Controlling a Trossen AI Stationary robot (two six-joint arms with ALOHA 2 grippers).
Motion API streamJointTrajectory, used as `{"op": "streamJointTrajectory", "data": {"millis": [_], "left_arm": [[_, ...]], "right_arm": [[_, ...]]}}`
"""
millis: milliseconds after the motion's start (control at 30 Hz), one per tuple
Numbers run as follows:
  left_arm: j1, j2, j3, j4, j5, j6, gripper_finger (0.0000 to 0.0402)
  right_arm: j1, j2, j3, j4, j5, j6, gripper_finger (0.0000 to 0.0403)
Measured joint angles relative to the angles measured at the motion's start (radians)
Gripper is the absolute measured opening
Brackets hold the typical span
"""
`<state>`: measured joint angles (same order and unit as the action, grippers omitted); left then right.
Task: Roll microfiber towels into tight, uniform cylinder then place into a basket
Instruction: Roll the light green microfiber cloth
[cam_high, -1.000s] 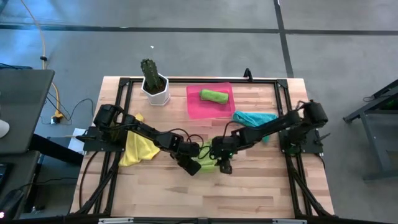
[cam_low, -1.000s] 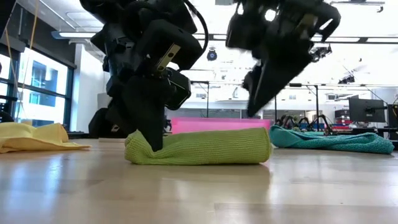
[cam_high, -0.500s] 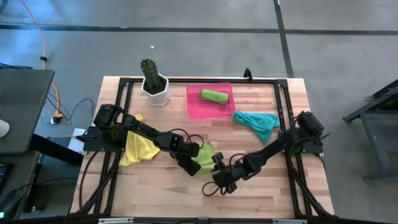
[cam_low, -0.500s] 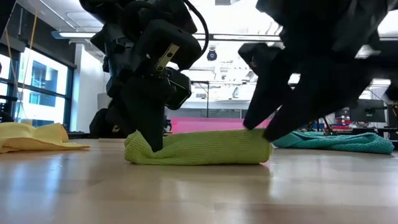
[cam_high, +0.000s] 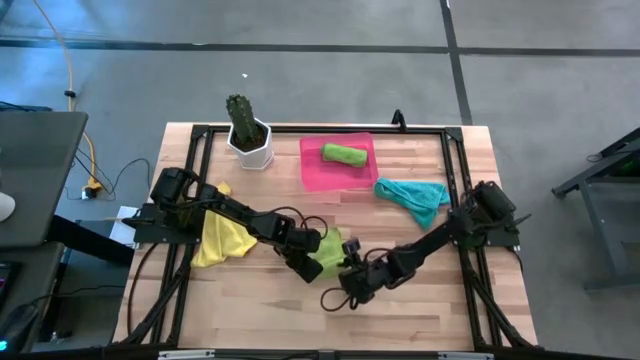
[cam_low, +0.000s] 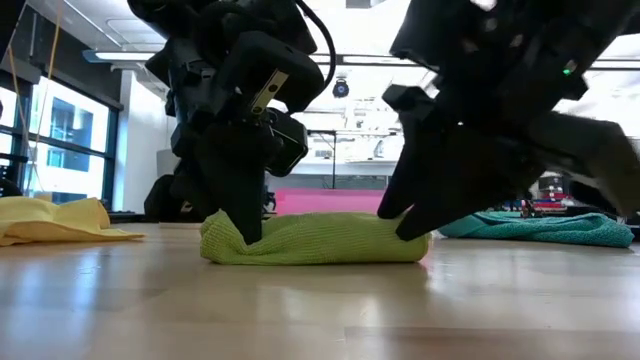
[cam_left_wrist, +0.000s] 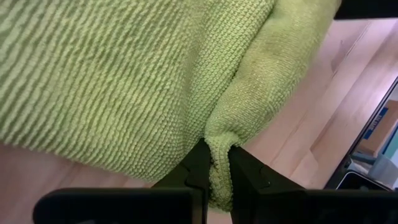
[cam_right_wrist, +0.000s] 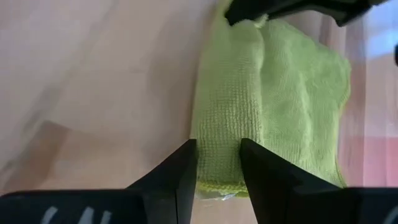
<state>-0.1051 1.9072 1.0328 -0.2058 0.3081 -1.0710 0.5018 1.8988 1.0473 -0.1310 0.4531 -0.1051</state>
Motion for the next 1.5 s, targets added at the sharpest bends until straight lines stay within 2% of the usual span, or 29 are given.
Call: {"op": "streamJointTrajectory", "data": {"millis": [100, 233, 333, 567, 733, 933, 1067, 1167, 1333, 1500], "left_arm": [[0.000, 0.000, 0.000, 0.000, 0.004, 0.000, 0.0024], [0.000, 0.000, 0.000, 0.008, 0.003, 0.008, 0.0024], [-0.001, 0.002, -0.001, 0.027, 0.004, 0.008, 0.0024], [-0.001, 0.003, -0.002, 0.042, 0.004, 0.008, 0.0024], [-0.001, 0.003, -0.002, 0.044, 0.004, 0.008, 0.0024], [0.000, 0.002, -0.001, 0.045, 0.008, 0.039, 0.0024], [0.001, 0.002, -0.001, 0.048, 0.010, 0.065, 0.0024], [0.001, 0.002, -0.001, 0.049, 0.011, 0.088, 0.0024], [0.001, 0.001, -0.001, 0.049, 0.011, 0.133, 0.0024], [0.001, -0.009, -0.001, 0.045, 0.016, 0.188, 0.0024]], "right_arm": [[-0.021, 0.000, 0.000, 0.000, -0.022, 0.006, 0.0116], [-0.062, 0.000, 0.000, -0.002, -0.137, 0.059, 0.0117], [-0.085, 0.000, 0.000, -0.006, -0.172, 0.071, 0.0125], [-0.126, 0.000, 0.000, -0.013, -0.188, 0.080, 0.0182], [-0.161, 0.000, 0.000, -0.029, -0.249, 0.108, 0.0224], [-0.202, 0.011, 0.003, -0.038, -0.362, 0.124, 0.0234], [-0.215, 0.038, 0.006, -0.041, -0.395, 0.154, 0.0220], [-0.214, 0.046, 0.006, -0.048, -0.398, 0.158, 0.0195], [-0.201, 0.049, 0.006, -0.048, -0.403, 0.184, 0.0124], [-0.196, 0.050, 0.006, -0.054, -0.465, 0.242, 0.0039]]}}
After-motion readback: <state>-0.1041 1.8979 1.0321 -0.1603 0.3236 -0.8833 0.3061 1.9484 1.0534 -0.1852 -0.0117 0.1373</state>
